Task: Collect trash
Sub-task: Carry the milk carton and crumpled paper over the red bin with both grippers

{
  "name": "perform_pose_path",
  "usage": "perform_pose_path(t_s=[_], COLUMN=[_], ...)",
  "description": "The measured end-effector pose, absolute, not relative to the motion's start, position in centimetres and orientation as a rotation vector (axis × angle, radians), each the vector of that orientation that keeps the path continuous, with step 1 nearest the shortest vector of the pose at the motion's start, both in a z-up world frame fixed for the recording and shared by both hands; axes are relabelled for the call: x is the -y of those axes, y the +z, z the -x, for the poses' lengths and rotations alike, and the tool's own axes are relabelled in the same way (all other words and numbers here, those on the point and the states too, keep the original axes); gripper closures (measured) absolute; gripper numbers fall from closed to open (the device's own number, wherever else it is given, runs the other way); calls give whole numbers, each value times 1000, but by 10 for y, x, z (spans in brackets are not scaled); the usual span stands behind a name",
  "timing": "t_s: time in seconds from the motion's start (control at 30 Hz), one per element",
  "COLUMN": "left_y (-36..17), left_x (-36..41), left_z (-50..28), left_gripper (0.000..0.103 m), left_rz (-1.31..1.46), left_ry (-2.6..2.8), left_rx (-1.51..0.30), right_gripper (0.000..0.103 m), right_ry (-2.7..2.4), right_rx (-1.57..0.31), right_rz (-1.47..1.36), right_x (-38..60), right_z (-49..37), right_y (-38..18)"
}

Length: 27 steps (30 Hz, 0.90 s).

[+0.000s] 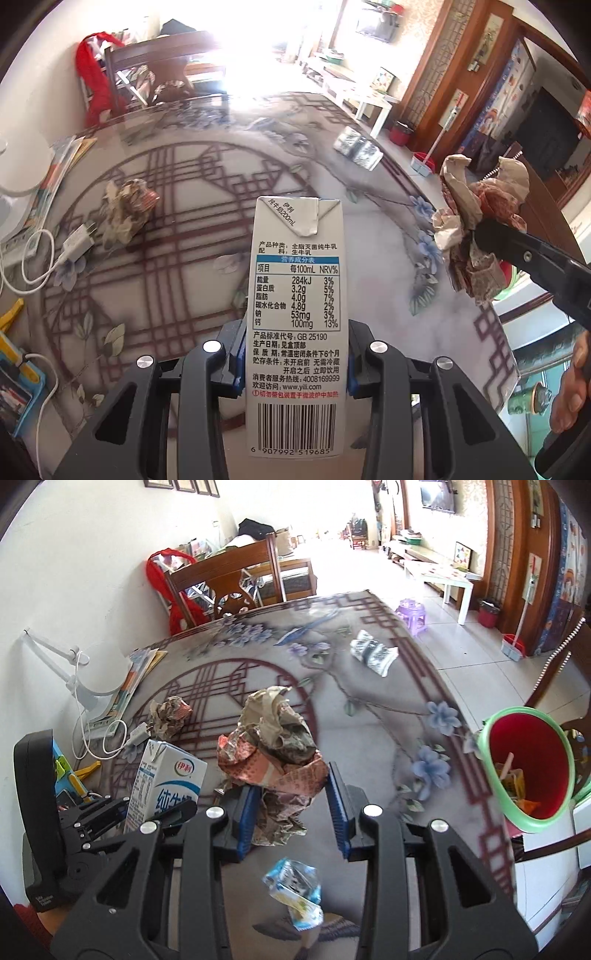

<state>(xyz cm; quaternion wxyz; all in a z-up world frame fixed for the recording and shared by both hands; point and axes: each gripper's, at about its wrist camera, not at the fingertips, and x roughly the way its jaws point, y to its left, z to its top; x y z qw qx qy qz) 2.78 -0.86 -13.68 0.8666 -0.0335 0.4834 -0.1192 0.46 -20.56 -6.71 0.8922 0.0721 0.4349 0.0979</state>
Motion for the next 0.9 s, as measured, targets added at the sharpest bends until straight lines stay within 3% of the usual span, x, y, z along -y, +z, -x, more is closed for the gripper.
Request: perform_pose_path(t_s=[0.9], left_y=[-126], left_x=[131], left_z=[-41], left_gripper=[68], left_rz=[-23], left_ry=[-347], left_rx=[-1002], right_gripper=[69], right_ry=[16], right_rx=[-888], right_rz=[-244], right_x=[348], right_z=[27], right_y=[-69])
